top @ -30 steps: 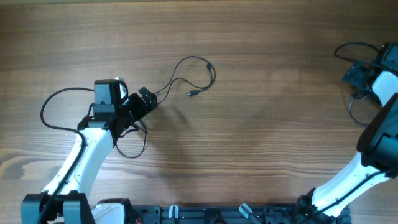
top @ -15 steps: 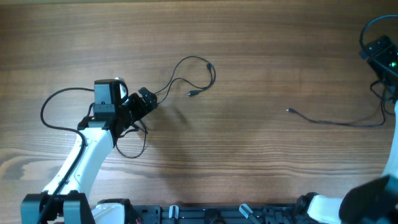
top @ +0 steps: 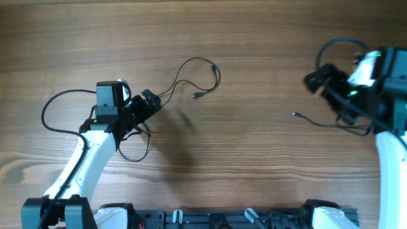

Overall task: Untangle cables
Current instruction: 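Bring the right gripper back toward center and hold above the table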

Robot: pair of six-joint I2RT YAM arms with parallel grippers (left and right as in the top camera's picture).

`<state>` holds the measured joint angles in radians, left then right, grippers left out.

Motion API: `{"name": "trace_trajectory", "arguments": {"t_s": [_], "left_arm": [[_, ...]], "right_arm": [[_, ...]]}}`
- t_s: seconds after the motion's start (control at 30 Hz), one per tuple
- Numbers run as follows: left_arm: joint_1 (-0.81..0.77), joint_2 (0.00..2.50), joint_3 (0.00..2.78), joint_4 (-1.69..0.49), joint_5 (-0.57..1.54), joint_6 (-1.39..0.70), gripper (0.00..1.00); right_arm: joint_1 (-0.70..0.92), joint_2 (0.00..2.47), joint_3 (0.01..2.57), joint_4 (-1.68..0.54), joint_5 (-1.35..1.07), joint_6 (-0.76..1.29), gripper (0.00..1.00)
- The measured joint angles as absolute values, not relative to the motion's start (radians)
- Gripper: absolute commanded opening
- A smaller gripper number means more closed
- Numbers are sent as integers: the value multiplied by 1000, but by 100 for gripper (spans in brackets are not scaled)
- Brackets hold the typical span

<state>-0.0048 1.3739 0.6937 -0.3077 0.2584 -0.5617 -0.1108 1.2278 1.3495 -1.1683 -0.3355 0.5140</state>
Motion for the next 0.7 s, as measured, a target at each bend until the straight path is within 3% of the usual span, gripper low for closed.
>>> {"name": "trace_trajectory", "arguments": {"t_s": [0.27,0.7], "left_arm": [[-5,1374,694,-308,258,-562,100],[-5,1374,694,-308,258,-562,100]], "right_arm": [[197,1204,1349,-1192,-351,571,100],[467,1137,1349,-1191,-256,682,100]]}}
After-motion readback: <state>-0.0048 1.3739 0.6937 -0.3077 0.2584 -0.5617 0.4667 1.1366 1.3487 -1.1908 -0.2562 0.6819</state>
